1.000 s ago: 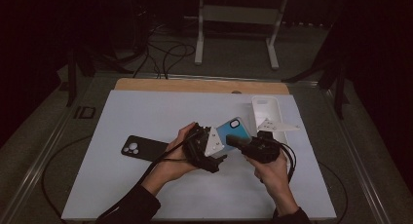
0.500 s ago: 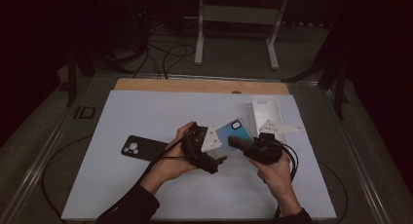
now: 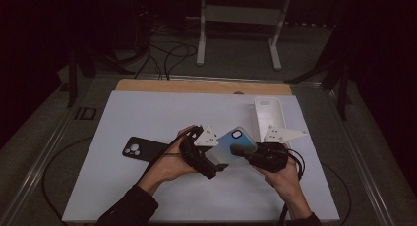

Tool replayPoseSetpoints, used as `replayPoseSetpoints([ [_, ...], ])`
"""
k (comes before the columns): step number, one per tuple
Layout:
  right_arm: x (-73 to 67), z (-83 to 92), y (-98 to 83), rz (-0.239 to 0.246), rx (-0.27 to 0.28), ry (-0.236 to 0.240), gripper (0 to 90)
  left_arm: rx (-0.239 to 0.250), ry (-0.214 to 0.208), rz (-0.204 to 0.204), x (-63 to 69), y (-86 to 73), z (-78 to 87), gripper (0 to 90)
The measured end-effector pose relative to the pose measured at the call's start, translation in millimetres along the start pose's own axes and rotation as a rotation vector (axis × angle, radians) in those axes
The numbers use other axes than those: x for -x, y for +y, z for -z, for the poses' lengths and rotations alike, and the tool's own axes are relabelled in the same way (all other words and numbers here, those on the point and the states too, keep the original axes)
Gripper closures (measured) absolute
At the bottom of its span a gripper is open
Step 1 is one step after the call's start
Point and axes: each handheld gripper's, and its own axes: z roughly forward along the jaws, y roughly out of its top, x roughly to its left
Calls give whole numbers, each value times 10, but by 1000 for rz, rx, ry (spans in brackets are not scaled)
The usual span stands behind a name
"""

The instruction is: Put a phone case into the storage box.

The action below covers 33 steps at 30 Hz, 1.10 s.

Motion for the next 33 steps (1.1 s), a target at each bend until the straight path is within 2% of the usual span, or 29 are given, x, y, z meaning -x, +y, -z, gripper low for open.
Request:
replayPoseSetpoints([
  [5, -19, -2, 2, 33, -1, 54, 866, 20, -52, 0, -14, -8, 24, 188],
  [7, -23, -3, 4, 42, -3, 68, 865, 16, -63, -2, -14, -9, 29, 287],
  [9, -22, -2, 8, 52, 2, 82, 865, 14, -95, 1, -25, -17, 30, 345],
  [14, -11, 11, 19, 64, -4, 83, 860, 15, -133, -5, -32, -45, 37, 473],
  [21, 49, 50, 8, 47, -5, 103, 822, 39, -186, 20, -59, -74, 67, 595],
  [24, 65, 56, 2, 40, -9, 106, 767, 37, -194, 19, -63, -88, 65, 658],
  [30, 56, 33, -3, 47, -8, 79, 567, 34, -201, 9, -42, -109, 34, 769],
  [33, 33, 14, 2, 56, -26, 12, 467, 47, -197, 2, -16, -104, 40, 802],
])
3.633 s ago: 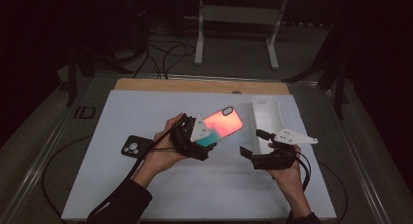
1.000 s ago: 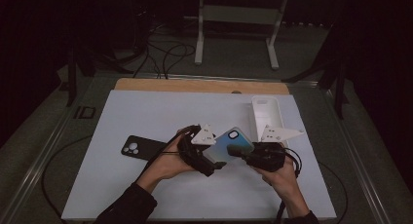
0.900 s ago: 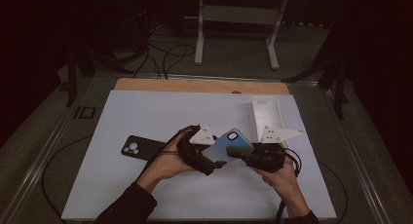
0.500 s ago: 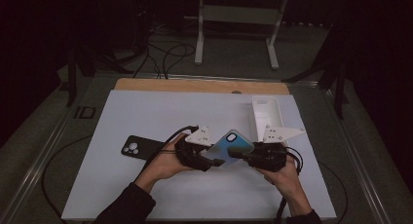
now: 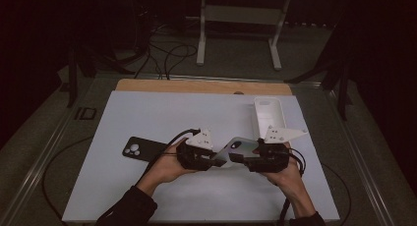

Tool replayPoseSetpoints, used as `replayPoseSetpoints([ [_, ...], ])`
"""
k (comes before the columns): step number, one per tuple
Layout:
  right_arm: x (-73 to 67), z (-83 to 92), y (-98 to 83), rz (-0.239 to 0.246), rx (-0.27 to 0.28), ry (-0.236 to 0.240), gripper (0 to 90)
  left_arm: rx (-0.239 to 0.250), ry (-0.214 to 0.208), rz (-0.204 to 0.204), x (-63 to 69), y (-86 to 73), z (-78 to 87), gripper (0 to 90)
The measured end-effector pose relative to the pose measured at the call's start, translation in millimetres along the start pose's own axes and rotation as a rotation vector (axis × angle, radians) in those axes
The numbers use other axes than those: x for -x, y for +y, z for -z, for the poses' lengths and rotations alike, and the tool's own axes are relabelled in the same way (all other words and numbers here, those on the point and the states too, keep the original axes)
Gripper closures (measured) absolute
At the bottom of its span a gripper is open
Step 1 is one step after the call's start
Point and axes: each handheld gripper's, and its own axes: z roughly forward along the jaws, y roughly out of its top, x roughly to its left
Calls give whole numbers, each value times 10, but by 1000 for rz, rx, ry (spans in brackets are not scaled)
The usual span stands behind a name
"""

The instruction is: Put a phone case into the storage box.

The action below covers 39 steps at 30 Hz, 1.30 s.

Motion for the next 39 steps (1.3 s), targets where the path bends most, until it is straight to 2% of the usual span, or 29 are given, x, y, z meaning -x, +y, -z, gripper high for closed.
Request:
replayPoseSetpoints([
  [1, 0, -4, -2, 9, -2, -24, 425, 4, 14, 0, 4, 5, 7, 804],
  [3, -13, -5, -1, -9, 4, -47, 323, 10, 31, 5, -5, 5, 18, 805],
  [7, -46, -2, 10, -16, 14, -129, 195, 19, 85, 20, -15, -4, 39, 806],
  [11, -49, 23, 17, -47, 34, -188, 175, 30, 133, 43, -24, -17, 48, 806],
  [14, -28, 49, 13, -86, 63, -219, 163, 38, 150, 62, -37, -26, 55, 806],
  [20, -13, 93, -2, -141, 104, -260, 161, 28, 192, 82, -31, -30, 51, 805],
  [26, -48, 72, 11, -151, 125, -289, 148, 32, 223, 94, 4, -17, 41, 805],
  [31, -82, 50, 65, -189, 187, -289, 152, 44, 244, 112, 35, -19, 22, 805],
  [35, -113, 3, 121, -215, 222, -283, 146, 56, 238, 129, 51, -34, -4, 805],
  [39, -136, -59, 151, -230, 232, -305, 137, 79, 239, 155, 61, -59, -13, 805],
])
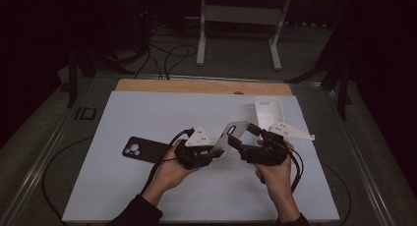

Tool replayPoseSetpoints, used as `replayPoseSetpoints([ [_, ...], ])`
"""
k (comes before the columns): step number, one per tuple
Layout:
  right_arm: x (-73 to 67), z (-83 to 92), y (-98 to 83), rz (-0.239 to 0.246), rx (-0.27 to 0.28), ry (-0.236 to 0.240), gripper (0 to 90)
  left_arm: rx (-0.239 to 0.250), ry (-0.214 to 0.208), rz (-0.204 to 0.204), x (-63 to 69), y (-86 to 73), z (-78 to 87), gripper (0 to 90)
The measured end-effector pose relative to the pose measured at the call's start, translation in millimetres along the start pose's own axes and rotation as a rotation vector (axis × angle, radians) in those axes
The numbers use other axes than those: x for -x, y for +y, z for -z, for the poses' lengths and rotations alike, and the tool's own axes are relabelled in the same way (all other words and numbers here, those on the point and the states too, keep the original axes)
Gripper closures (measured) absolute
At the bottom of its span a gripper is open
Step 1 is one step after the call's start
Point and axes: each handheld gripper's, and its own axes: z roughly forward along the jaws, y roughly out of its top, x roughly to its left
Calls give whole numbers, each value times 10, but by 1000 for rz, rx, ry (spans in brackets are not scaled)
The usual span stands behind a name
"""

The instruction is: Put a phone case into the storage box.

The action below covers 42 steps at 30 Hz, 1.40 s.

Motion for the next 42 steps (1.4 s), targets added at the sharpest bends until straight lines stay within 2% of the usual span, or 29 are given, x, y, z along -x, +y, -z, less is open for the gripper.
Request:
replayPoseSetpoints([
  [5, -25, -68, -22, -39, 15, -21, 130, 6, 6, 15, 31, -14, -22, 805],
  [10, -28, -122, -25, -84, 27, -33, 142, 7, -16, 17, 85, -32, -72, 807],
  [13, -25, -133, -35, -99, 35, -45, 156, 15, -33, 35, 91, -40, -89, 806],
  [16, -22, -130, -42, -99, 43, -42, 157, 24, -38, 42, 91, -43, -86, 806],
  [22, 26, -131, -67, -140, 67, -22, 160, 33, -35, 44, 97, -37, -79, 806],
  [27, 2, -133, -66, -127, 58, -37, 166, 31, -46, 48, 106, -49, -99, 803],
  [31, -27, -139, -52, -100, 42, -41, 169, 21, -43, 29, 113, -52, -103, 789],
  [33, -43, -143, -46, -84, 39, -44, 169, 21, -55, 27, 117, -52, -101, 750],
  [35, -56, -146, -42, -76, 42, -50, 169, 18, -57, 18, 122, -52, -95, 648],
  [37, -58, -147, -39, -72, 40, -55, 170, 19, -36, 12, 136, -55, -84, 537],
  [40, -51, -152, -40, -65, 36, -57, 170, 19, -12, 8, 140, -59, -68, 423],
  [41, -46, -153, -41, -65, 35, -59, 170, 22, 21, 9, 136, -66, -53, 381],
  [42, -43, -154, -43, -66, 36, -60, 169, 22, 33, 11, 127, -72, -47, 358],
])
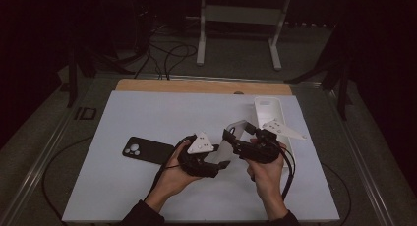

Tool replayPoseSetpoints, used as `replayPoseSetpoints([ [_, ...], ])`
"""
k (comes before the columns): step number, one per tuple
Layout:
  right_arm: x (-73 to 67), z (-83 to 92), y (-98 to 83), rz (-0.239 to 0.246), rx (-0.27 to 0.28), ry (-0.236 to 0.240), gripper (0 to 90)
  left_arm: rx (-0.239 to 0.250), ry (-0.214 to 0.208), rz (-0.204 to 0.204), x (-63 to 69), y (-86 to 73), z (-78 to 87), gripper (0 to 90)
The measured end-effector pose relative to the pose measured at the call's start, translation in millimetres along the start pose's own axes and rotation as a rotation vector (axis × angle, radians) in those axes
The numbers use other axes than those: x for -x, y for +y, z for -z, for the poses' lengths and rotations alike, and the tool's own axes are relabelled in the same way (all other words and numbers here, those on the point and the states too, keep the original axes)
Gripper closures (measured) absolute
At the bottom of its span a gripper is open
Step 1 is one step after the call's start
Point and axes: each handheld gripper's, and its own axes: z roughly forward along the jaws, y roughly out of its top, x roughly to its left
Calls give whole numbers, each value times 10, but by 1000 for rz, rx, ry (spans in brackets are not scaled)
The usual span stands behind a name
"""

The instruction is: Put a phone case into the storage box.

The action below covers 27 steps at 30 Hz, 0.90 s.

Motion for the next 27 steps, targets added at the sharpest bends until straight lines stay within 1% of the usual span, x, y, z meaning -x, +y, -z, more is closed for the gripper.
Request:
replayPoseSetpoints([
  [1, 2, 0, -1, -2, -2, -1, 169, 3, 9, 6, -8, -9, 6, 337],
  [3, 6, 0, -2, -2, -3, -3, 169, 2, 46, 8, -23, -24, 15, 268],
  [7, 16, -11, 3, 7, -7, -6, 169, 12, 104, 23, -50, -57, 35, 150],
  [8, 18, -17, 5, 12, -11, -11, 169, 10, 116, 21, -58, -66, 41, 145],
  [10, 20, -26, 7, 13, -13, -12, 169, 10, 137, 29, -70, -88, 52, 86],
  [13, 19, -35, 14, 21, -15, -19, 169, 19, 161, 52, -104, -134, 83, 15],
  [16, 24, -41, 23, 32, -22, -23, 170, 33, 205, 73, -138, -199, 137, 0],
  [22, 51, -47, 58, 41, -25, -37, 170, 41, 284, 99, -219, -354, 282, 0],
  [25, 59, -54, 79, 47, -29, -46, 170, 44, 315, 122, -274, -446, 359, 0],
  [27, 63, -59, 89, 52, -30, -46, 170, 44, 315, 122, -274, -446, 359, 0],
])
